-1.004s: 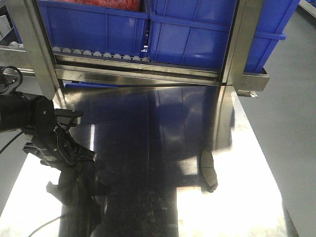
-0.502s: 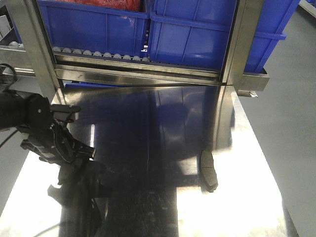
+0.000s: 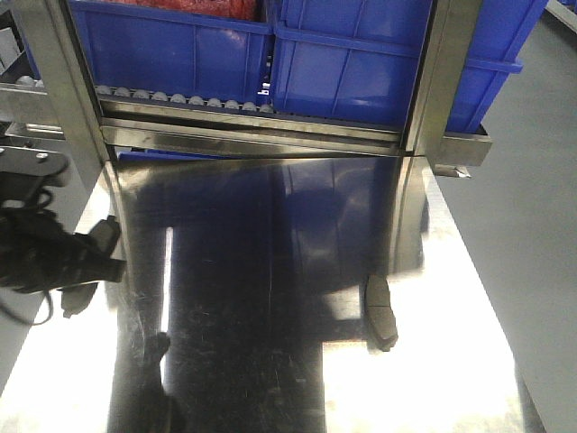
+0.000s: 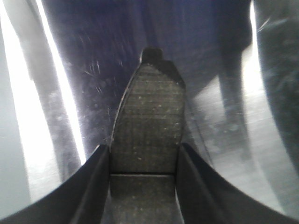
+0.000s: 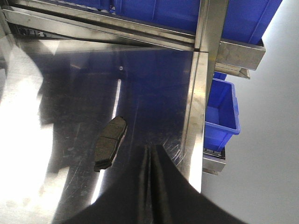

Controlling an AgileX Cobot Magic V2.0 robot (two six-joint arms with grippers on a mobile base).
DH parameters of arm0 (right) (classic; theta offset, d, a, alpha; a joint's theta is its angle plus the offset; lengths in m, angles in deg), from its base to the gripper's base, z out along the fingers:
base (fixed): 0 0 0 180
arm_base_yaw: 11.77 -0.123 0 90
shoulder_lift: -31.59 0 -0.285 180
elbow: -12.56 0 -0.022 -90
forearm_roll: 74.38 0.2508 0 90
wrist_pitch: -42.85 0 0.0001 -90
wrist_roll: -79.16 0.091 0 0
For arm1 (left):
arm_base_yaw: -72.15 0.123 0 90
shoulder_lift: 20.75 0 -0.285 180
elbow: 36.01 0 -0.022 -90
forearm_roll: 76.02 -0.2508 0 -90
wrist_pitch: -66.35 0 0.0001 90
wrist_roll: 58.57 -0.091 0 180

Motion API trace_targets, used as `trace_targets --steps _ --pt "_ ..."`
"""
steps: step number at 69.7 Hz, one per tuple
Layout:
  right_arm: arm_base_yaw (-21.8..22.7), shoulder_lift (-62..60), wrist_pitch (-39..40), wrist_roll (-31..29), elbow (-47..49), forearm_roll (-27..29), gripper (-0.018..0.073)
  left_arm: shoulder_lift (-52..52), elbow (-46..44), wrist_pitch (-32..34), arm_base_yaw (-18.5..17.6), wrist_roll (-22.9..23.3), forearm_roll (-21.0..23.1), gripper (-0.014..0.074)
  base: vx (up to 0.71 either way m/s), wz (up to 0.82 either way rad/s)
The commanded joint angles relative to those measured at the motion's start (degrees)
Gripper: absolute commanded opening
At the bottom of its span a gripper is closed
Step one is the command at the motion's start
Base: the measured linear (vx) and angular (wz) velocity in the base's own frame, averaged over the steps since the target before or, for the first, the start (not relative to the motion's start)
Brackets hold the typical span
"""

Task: Move and align brake pads A on conveyor
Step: 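Lift the brake pad upward with the left gripper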

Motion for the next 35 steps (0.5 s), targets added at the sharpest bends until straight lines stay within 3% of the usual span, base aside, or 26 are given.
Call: trace_targets --steps 1,20,35 --pt "0.1 0.5 4.0 -0.3 1.5 -0.7 -0.0003 7.9 2.1 5.5 -0.4 -0.1 0.4 0.0104 0.00 0.00" --pt "0.1 0.5 4.0 -0.3 1.5 -0.7 -0.0003 30.0 12.7 11.4 -0.4 -0.1 0.4 0.0104 0.00 0.00" --pt "0.1 0.5 4.0 -0.3 1.5 -0.7 -0.0003 44.9 19.5 11.6 -0.4 -0.1 0.4 0.0104 0.00 0.00"
